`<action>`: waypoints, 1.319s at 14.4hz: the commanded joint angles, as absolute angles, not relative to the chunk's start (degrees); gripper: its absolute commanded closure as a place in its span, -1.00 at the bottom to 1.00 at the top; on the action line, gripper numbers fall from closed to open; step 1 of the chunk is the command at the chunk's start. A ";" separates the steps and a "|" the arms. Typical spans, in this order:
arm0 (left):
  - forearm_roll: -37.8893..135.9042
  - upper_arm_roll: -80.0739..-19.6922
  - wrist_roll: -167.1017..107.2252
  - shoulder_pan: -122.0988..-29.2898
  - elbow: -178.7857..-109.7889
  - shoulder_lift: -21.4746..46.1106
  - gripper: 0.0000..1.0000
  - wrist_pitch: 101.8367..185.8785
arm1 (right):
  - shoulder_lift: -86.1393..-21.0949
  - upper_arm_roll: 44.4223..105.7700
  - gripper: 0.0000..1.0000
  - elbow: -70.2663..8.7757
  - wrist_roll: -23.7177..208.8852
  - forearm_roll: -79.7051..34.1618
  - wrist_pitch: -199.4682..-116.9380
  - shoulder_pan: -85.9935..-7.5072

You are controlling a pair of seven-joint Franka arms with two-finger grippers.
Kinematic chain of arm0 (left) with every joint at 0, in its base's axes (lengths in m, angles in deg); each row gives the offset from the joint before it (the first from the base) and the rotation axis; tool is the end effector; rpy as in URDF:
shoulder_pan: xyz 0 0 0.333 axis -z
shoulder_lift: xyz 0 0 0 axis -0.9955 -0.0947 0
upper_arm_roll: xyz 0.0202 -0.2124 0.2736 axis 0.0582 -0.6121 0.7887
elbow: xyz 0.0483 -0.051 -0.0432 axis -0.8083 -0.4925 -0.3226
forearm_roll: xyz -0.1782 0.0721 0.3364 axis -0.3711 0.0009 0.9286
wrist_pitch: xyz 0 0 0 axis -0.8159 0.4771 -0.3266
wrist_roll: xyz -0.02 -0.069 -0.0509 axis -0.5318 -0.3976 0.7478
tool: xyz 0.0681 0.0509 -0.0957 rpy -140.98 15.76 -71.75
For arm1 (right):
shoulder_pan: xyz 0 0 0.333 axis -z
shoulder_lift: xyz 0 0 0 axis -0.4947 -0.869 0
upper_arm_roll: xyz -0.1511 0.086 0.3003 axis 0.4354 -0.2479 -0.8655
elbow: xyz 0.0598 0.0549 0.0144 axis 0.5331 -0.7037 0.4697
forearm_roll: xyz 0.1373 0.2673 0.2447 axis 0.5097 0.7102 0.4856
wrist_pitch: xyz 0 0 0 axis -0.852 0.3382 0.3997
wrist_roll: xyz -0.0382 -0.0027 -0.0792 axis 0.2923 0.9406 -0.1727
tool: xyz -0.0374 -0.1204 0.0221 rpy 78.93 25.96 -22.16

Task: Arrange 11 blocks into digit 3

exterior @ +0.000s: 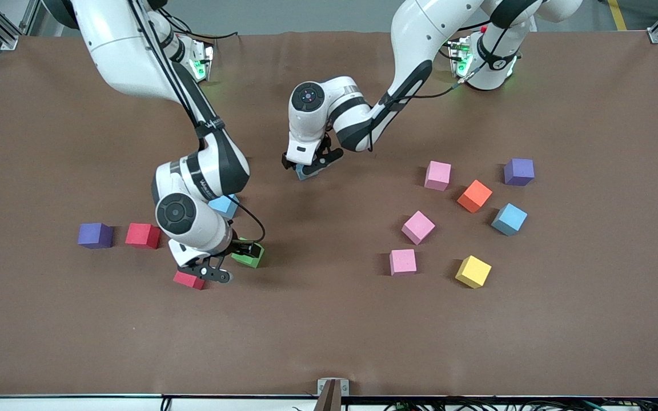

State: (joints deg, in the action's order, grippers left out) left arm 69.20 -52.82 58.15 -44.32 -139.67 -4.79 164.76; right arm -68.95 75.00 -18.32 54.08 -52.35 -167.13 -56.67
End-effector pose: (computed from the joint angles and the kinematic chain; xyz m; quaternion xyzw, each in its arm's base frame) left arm 0.3702 -0.6012 0.2075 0.9627 0.2631 -0.0478 0.0406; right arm 0.6669 0.2849 0.2726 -0.9913 0.1291 0.0164 0.0179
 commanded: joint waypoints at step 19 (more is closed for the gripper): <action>76.98 -54.85 31.72 -44.67 -155.76 4.02 0.65 169.16 | -74.54 75.53 0.17 -16.89 53.63 -51.88 -169.32 -57.43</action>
